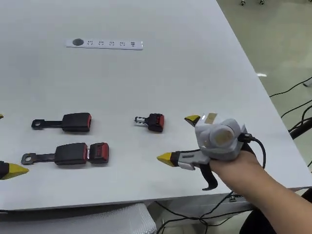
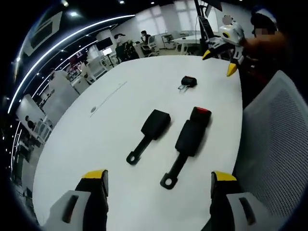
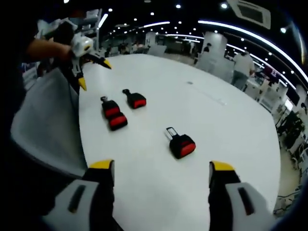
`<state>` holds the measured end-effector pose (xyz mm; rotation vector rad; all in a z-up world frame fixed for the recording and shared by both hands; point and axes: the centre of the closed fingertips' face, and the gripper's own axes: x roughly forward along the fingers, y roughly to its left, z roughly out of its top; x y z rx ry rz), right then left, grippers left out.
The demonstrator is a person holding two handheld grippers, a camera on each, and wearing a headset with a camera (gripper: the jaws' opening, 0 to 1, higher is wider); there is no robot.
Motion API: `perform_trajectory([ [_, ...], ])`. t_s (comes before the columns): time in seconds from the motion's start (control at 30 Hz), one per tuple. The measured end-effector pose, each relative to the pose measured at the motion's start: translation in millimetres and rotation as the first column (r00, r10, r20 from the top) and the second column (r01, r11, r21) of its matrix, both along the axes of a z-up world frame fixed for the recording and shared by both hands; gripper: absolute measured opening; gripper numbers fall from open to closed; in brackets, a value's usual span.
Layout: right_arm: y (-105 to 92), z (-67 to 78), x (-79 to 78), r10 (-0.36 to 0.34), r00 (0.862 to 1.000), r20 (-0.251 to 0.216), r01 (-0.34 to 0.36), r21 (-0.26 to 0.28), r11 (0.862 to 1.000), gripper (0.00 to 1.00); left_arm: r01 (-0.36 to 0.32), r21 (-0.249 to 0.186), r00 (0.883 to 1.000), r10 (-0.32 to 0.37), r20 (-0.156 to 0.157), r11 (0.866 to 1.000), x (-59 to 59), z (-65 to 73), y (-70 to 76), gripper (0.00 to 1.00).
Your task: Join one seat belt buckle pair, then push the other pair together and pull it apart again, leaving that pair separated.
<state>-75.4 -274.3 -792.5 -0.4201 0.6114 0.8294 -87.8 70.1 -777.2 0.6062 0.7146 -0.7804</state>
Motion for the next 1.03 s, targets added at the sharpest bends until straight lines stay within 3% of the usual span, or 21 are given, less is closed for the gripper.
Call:
perform_trajectory([
  [0.1, -3.1, -2.0, -9.6, -0.010, 1.000, -0.010, 0.010, -0.004, 1.000, 0.84, -0.023, -0.008, 1.000, 0.023, -0.010, 1.000, -10.9, -2.1, 6.3, 0.94],
  [0.33, -4.4, 3.9, -15.6, -0.047, 0.999, -0.009, 0.047, 0.006, 0.999, 0.93, -0.077, -0.053, 0.997, 0.076, -0.014, 0.996, -17.8, -1.5, 7.9, 1.00],
  [0.4, -2.4, 8.8, -12.7, -0.061, 0.998, 0.013, 0.061, -0.001, 0.998, 1.00, -0.092, -0.068, 0.996, 0.091, -0.015, 0.993, -18.1, -1.0, 7.9, 1.00],
  [0.5, 2.6, 17.8, -9.2, -0.051, 0.997, 0.050, 0.051, 0.004, 0.999, 1.00, -0.103, -0.100, 0.995, 0.103, -0.014, 0.990, -18.3, -1.0, 4.6, 1.00],
  [0.67, 8.8, 21.6, -6.7, -0.043, 0.997, 0.057, 0.043, 0.000, 0.999, 1.00, -0.078, -0.082, 0.997, 0.077, -0.008, 0.994, -22.8, -3.4, -0.1, 1.00],
  [1.03, 15.9, 35.2, -7.7, -0.042, 0.997, 0.070, 0.041, 0.019, 0.999, 1.00, -0.093, -0.097, 0.996, 0.094, 0.006, 0.991, -25.8, 0.9, -2.1, 1.00],
])
